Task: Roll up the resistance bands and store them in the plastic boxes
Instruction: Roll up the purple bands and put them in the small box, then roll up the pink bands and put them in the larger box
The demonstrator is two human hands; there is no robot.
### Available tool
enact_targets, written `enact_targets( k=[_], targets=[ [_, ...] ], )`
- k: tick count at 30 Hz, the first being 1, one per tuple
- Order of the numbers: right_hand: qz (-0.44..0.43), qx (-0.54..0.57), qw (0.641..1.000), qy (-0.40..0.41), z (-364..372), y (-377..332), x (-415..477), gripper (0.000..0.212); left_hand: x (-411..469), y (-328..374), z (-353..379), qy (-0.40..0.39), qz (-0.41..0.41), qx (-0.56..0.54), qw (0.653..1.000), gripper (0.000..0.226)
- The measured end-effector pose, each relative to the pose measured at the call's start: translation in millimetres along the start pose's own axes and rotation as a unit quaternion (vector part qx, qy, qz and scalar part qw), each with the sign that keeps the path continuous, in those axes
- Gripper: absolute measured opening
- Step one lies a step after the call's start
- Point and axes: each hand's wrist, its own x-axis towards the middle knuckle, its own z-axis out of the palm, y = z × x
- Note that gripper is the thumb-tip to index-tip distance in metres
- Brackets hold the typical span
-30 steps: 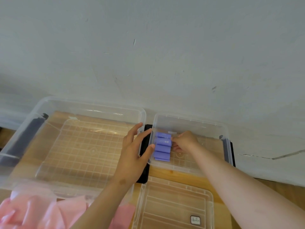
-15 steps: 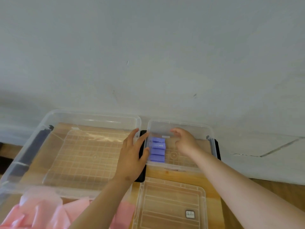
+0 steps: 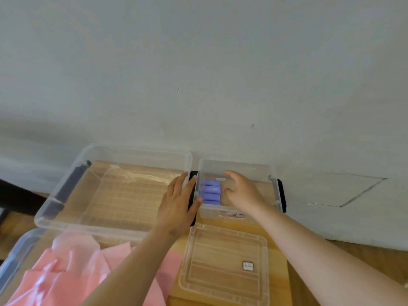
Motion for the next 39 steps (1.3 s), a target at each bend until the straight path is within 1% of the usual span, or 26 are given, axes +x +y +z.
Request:
enact_targets(
  k=[5, 9, 12, 16, 20, 23, 25, 29, 33, 35, 39],
  targets=[
    [-0.117, -0.107, 0.987, -0.004, 7, -15, -32, 0.055, -29, 3, -19, -0.002, 0.018, 0.048, 0.999, 0.084],
    [-0.19, -0.169, 0.967, -0.021, 14, -31, -52, 0.058, -48, -3, -37, -0.019, 0.038, 0.105, 0.994, 0.08],
    [-0.207, -0.187, 0.96, -0.039, 18, -51, -64, 0.06, -67, -14, -59, -0.011, 0.048, 0.138, 0.989, 0.073],
    [-0.222, -0.193, 0.955, -0.041, 26, -83, -78, 0.062, -92, -28, -91, -0.023, 0.052, 0.171, 0.984, 0.078],
    [-0.236, -0.179, 0.954, -0.052, 44, -116, -95, 0.063, -116, -49, -116, -0.033, 0.056, 0.186, 0.98, 0.075],
    [-0.233, -0.169, 0.956, -0.06, 72, -137, -108, 0.062, -133, -72, -129, -0.055, 0.072, 0.21, 0.974, 0.07],
    [-0.224, -0.161, 0.959, -0.066, 95, -150, -117, 0.061, -145, -89, -136, -0.083, 0.082, 0.227, 0.967, 0.068],
    [-0.185, -0.144, 0.971, -0.053, 136, -172, -138, 0.058, -167, -126, -156, -0.135, 0.136, 0.232, 0.954, 0.073],
    [-0.156, -0.127, 0.978, -0.045, 160, -186, -155, 0.057, -184, -147, -177, -0.14, 0.16, 0.272, 0.939, 0.069],
    [-0.143, -0.127, 0.981, -0.042, 168, -187, -165, 0.058, -190, -155, -178, -0.124, 0.188, 0.259, 0.939, 0.07],
    [-0.134, -0.145, 0.979, -0.053, 174, -184, -185, 0.058, -203, -154, -170, -0.138, 0.202, 0.221, 0.944, 0.082]
  ],
)
